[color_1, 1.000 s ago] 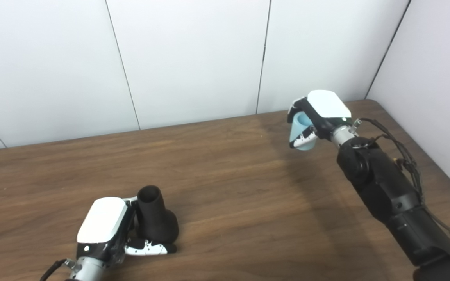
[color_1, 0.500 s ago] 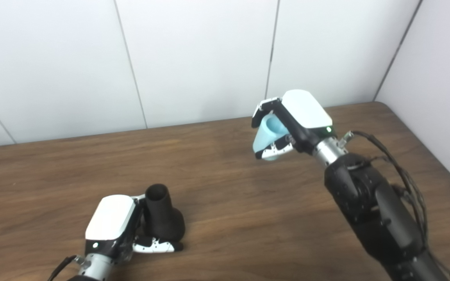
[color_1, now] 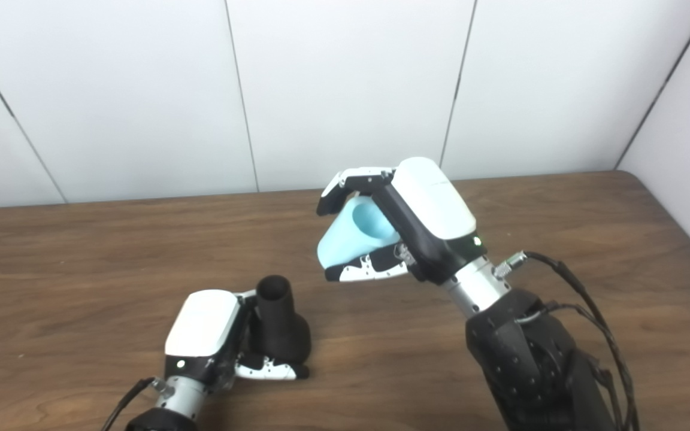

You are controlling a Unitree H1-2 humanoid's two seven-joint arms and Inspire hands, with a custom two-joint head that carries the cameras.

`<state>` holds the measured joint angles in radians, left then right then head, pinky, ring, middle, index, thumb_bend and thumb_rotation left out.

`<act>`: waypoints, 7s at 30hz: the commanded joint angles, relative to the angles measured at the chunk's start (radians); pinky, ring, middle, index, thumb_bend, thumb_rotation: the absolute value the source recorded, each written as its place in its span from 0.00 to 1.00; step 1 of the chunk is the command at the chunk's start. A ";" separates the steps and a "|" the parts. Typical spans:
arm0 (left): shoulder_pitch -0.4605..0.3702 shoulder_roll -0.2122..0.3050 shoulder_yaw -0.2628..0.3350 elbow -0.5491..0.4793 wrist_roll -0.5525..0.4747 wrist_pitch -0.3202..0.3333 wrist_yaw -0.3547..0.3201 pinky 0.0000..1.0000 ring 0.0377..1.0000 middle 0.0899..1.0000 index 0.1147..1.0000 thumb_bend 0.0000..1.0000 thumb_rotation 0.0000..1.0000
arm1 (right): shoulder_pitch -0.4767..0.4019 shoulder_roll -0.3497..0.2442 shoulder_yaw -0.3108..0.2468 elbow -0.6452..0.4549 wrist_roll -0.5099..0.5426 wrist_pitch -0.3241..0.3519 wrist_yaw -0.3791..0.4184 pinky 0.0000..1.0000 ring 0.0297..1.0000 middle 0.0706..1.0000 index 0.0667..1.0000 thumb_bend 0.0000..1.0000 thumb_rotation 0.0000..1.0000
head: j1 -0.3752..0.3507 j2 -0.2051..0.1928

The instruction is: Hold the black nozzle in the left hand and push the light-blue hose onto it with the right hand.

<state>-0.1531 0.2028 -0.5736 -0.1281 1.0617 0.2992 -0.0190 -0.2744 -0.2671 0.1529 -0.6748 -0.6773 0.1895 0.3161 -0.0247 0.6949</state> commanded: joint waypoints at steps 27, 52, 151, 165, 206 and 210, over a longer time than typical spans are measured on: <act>0.124 -0.014 -0.085 0.082 -0.036 0.014 -0.180 0.41 0.38 0.41 0.44 0.50 0.00 | 0.048 0.147 0.034 0.081 -0.046 -0.133 -0.132 0.30 0.37 0.48 0.49 0.49 0.00 | 0.011 -0.006; 0.121 -0.013 -0.097 0.091 -0.026 0.012 -0.184 0.39 0.34 0.38 0.46 0.50 0.00 | 0.044 0.184 0.055 0.151 -0.053 -0.145 -0.163 0.27 0.38 0.51 0.49 0.49 0.00 | 0.015 -0.005; 0.115 -0.034 -0.135 0.107 0.002 0.035 -0.196 0.44 0.37 0.46 0.41 0.50 0.00 | 0.012 0.191 0.096 0.205 -0.048 -0.082 -0.113 0.33 0.36 0.48 0.49 0.49 0.00 | 0.017 0.012; 0.115 -0.034 -0.133 0.108 -0.003 0.034 -0.196 0.44 0.36 0.44 0.42 0.50 0.00 | -0.010 0.174 0.091 0.194 0.001 0.006 -0.051 0.32 0.38 0.48 0.45 0.50 0.00 | 0.017 0.015; 0.109 -0.035 -0.137 0.097 0.001 0.085 -0.239 0.50 0.40 0.45 0.41 0.50 0.00 | 0.033 0.203 0.212 0.093 -0.076 0.034 -0.052 0.32 0.37 0.48 0.49 0.49 0.00 | 0.018 0.021; 0.107 -0.035 -0.139 0.090 0.006 0.095 -0.254 0.49 0.39 0.44 0.42 0.50 0.00 | 0.040 0.198 0.217 0.088 -0.090 0.042 -0.046 0.32 0.37 0.48 0.49 0.49 0.00 | 0.019 0.021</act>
<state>-0.1508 0.1704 -0.6278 -0.1341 1.1283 0.3808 -0.0190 -0.2285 -0.0794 0.3407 -0.5215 -0.7642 0.2705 0.2447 -0.0046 0.7148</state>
